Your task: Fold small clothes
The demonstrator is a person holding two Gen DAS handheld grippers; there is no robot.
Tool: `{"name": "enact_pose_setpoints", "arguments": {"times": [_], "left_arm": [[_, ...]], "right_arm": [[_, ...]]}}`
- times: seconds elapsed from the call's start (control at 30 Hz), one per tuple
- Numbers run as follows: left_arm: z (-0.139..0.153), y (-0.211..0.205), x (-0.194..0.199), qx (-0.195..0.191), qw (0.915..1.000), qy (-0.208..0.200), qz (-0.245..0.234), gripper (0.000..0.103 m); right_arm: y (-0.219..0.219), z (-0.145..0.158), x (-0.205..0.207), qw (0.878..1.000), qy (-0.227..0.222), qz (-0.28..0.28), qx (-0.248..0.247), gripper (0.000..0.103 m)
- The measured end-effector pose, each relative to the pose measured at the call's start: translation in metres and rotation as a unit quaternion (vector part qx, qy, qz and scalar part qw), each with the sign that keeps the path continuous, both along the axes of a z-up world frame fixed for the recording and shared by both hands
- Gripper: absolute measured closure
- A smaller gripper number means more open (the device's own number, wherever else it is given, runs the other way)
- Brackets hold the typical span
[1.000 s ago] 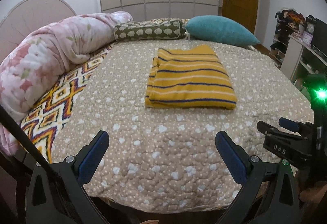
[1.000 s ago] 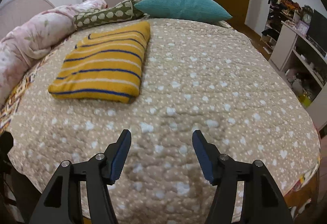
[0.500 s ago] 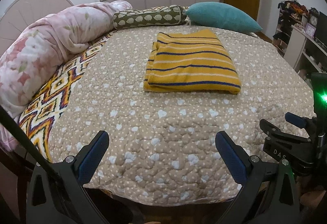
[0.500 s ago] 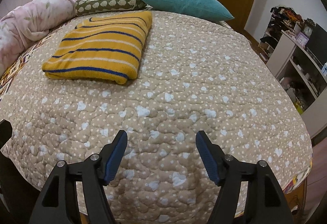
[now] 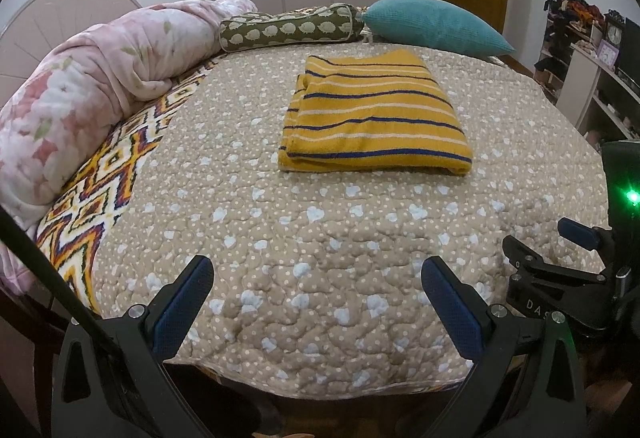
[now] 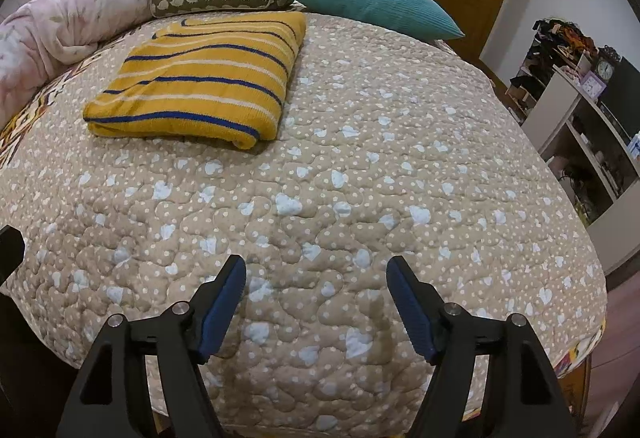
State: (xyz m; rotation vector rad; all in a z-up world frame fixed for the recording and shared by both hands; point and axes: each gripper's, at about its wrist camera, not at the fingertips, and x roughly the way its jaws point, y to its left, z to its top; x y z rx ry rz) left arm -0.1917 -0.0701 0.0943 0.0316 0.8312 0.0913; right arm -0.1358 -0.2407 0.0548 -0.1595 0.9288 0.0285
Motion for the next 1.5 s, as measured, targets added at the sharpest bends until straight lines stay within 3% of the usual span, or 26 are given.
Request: {"name": "enact_pose_setpoints", "arguments": {"times": [0.47, 1.5], "left_arm": [[-0.001, -0.001, 0.0, 0.0, 1.0, 0.001, 0.0, 0.0], [-0.003, -0.002, 0.001, 0.003, 1.0, 0.006, -0.002, 0.0]], "right_arm": [[0.003, -0.003, -0.001, 1.0, 0.003, 0.0, -0.012, 0.025], [0.014, 0.006, -0.009, 0.987, -0.045, -0.021, -0.154, 0.02]]}}
